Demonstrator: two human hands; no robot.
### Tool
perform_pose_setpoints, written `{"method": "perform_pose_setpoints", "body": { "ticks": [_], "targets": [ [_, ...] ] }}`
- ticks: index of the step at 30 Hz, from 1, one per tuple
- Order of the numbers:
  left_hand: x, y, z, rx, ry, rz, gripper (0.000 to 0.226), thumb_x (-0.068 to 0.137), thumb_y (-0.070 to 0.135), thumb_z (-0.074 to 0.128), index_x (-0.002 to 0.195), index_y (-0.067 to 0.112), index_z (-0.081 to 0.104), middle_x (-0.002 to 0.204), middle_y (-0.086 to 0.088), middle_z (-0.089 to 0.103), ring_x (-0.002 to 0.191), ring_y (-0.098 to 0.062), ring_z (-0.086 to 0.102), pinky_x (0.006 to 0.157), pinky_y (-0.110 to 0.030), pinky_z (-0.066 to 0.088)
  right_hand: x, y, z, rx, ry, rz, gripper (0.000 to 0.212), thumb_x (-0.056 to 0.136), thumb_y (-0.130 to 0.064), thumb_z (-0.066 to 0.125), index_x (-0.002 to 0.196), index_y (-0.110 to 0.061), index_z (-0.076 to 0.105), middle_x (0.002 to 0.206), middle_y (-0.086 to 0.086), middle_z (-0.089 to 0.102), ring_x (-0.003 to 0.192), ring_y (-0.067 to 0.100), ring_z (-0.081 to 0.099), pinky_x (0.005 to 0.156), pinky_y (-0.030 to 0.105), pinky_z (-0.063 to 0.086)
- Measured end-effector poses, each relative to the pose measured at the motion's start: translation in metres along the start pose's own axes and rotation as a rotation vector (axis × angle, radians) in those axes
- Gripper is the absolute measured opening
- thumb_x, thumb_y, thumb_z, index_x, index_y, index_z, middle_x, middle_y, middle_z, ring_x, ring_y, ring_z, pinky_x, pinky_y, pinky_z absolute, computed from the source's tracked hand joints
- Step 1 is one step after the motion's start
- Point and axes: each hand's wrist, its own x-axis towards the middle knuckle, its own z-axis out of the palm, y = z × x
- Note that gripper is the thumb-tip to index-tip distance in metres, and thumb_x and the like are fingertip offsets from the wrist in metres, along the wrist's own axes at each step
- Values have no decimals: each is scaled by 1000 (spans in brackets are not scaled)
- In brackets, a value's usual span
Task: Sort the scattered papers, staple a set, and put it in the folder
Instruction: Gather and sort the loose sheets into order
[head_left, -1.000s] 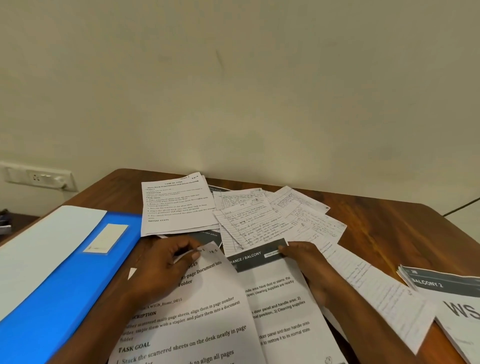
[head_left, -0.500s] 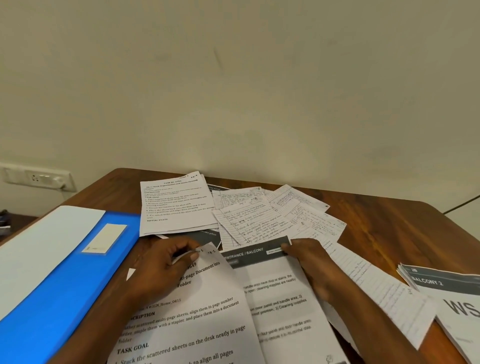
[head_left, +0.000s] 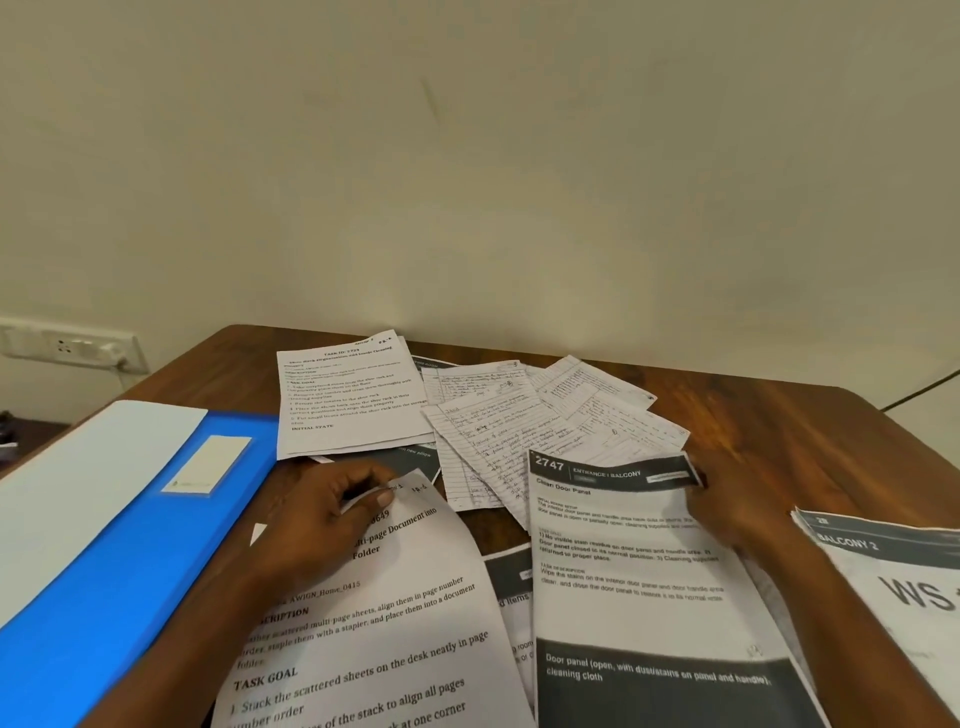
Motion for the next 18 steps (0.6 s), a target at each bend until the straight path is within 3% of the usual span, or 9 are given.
{"method": "perform_pose_setpoints", "body": {
  "ticks": [2, 6, 9, 12, 15, 18],
  "targets": [
    [0, -1, 0, -4, 3, -3, 14, 101, 13, 64, 94, 17, 75, 86, 8, 78, 68, -10, 72, 56, -10, 51, 0, 3, -2, 19, 41, 3, 53, 100, -3, 62, 149, -19, 49, 140, 9, 61, 94, 16, 58, 81, 27, 50],
    [0, -2, 0, 3, -5, -21, 14, 101, 16, 63, 94, 17, 75, 89, 6, 79, 69, -12, 73, 57, -13, 53, 3, 8, -2, -3, 103, -66, 42, 98, 1, 63, 136, -16, 60, 113, 5, 64, 78, 10, 54, 66, 24, 45],
    [0, -2, -1, 0, -8, -29, 14, 102, 17, 63, 94, 17, 75, 88, 10, 79, 68, -10, 73, 58, -14, 54, 5, 6, -3, -46, 142, -146, 31, 98, -1, 64, 125, -18, 65, 110, 5, 66, 75, 8, 50, 64, 20, 41],
    [1, -3, 0, 12, -1, -17, 15, 102, 16, 63, 93, 18, 75, 82, 9, 77, 59, -8, 67, 53, -12, 50, 11, 3, -7, -128, 135, -226, 34, 99, -2, 62, 130, -17, 65, 116, 5, 66, 79, 8, 51, 60, 15, 35],
    [1, -3, 0, 12, 1, -10, 15, 102, 18, 63, 93, 19, 74, 81, 7, 77, 58, -13, 67, 52, -13, 49, 24, 7, -8, -221, 151, -255, 36, 99, -8, 63, 133, -20, 61, 125, 5, 67, 89, 15, 57, 67, 14, 43],
    [1, -4, 0, 8, 2, 6, 16, 101, 15, 63, 91, 18, 75, 76, 8, 76, 58, -11, 67, 53, -12, 48, 26, 6, -1, -340, 219, -226, 54, 92, -13, 72, 142, -19, 53, 137, 11, 63, 108, 27, 65, 90, 38, 57]
  ]
}}
